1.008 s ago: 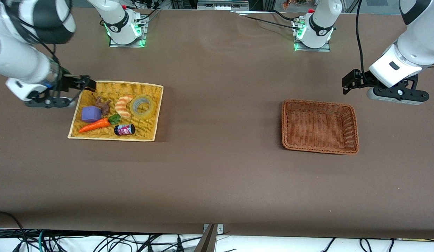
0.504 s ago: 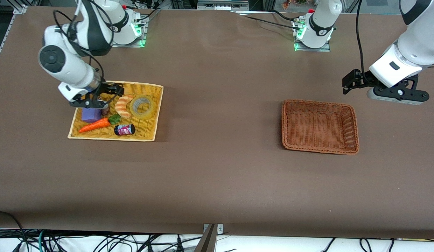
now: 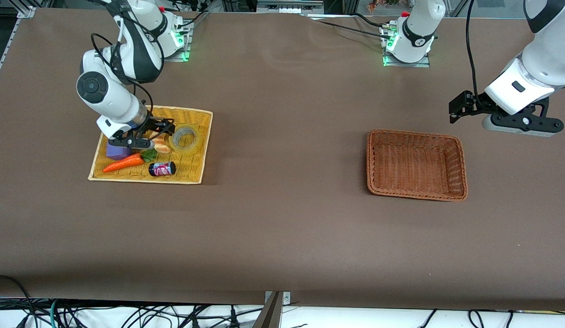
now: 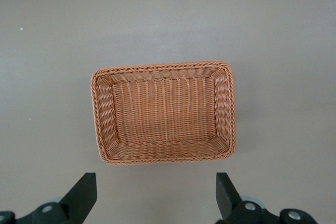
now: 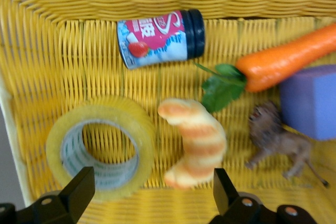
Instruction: Transfer tape with both arms
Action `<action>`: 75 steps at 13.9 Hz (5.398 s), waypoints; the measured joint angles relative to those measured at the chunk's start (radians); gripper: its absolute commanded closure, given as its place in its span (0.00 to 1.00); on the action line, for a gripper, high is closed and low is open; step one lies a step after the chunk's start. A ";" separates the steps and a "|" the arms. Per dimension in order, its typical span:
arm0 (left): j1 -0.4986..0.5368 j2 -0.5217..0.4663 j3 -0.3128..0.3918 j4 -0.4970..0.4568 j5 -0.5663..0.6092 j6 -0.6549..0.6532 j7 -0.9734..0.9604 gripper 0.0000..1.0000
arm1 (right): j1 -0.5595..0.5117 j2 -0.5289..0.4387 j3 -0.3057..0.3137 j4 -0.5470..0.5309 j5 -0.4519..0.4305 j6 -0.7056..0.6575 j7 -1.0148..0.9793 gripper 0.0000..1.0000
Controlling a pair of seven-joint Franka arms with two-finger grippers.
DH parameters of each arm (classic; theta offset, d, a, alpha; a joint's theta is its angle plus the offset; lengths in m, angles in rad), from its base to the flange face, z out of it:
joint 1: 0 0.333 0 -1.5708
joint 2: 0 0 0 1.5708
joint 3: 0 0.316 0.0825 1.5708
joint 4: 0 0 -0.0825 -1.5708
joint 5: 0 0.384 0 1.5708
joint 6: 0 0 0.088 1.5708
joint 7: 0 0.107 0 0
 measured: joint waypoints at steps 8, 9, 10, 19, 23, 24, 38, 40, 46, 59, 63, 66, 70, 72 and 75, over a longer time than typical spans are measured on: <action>0.001 0.000 0.000 0.000 0.000 0.000 0.000 0.00 | 0.003 0.127 0.017 -0.027 0.000 0.169 0.035 0.00; 0.001 0.000 0.000 0.000 0.000 0.000 0.000 0.00 | 0.003 0.125 0.018 -0.030 0.000 0.169 0.035 0.00; 0.001 0.000 0.000 0.000 0.000 0.000 0.000 0.00 | 0.003 0.124 0.019 -0.034 0.000 0.169 0.035 0.00; 0.021 0.002 0.002 0.000 0.000 -0.001 0.039 0.00 | 0.003 0.102 0.038 -0.100 0.000 0.174 0.036 0.88; 0.023 0.002 0.002 0.000 0.000 -0.002 0.061 0.00 | 0.003 0.101 0.039 -0.103 0.000 0.179 0.036 1.00; 0.024 0.002 0.002 0.000 0.000 -0.002 0.063 0.00 | 0.002 0.100 0.040 -0.102 0.000 0.182 0.036 1.00; 0.024 0.002 0.000 0.000 0.000 -0.005 0.068 0.00 | 0.057 0.046 0.175 0.341 0.000 -0.257 0.263 1.00; 0.024 0.002 -0.001 0.000 0.000 -0.005 0.068 0.00 | 0.134 0.115 0.180 0.410 -0.004 -0.257 0.381 1.00; 0.023 0.002 -0.001 0.000 0.000 -0.005 0.068 0.00 | 0.353 0.410 0.180 0.660 -0.177 -0.253 0.768 1.00; 0.022 0.003 -0.002 0.007 0.000 -0.005 0.068 0.00 | 0.526 0.693 0.158 0.880 -0.247 -0.175 1.021 1.00; 0.022 0.004 -0.002 0.008 0.000 -0.005 0.068 0.00 | 0.544 0.722 0.147 0.882 -0.248 -0.159 1.027 0.67; 0.022 0.004 -0.002 0.008 0.000 -0.005 0.068 0.00 | 0.544 0.724 0.145 0.889 -0.248 -0.155 1.028 0.00; 0.022 0.004 -0.002 0.008 0.000 -0.005 0.068 0.00 | 0.553 0.700 0.146 0.926 -0.262 -0.178 1.028 0.00; 0.022 0.005 -0.002 0.008 0.000 -0.005 0.068 0.00 | 0.551 0.660 0.144 0.969 -0.282 -0.259 0.990 0.00; 0.006 0.010 -0.008 0.008 0.000 -0.018 0.069 0.00 | 0.473 0.559 0.119 1.026 -0.299 -0.404 0.684 0.00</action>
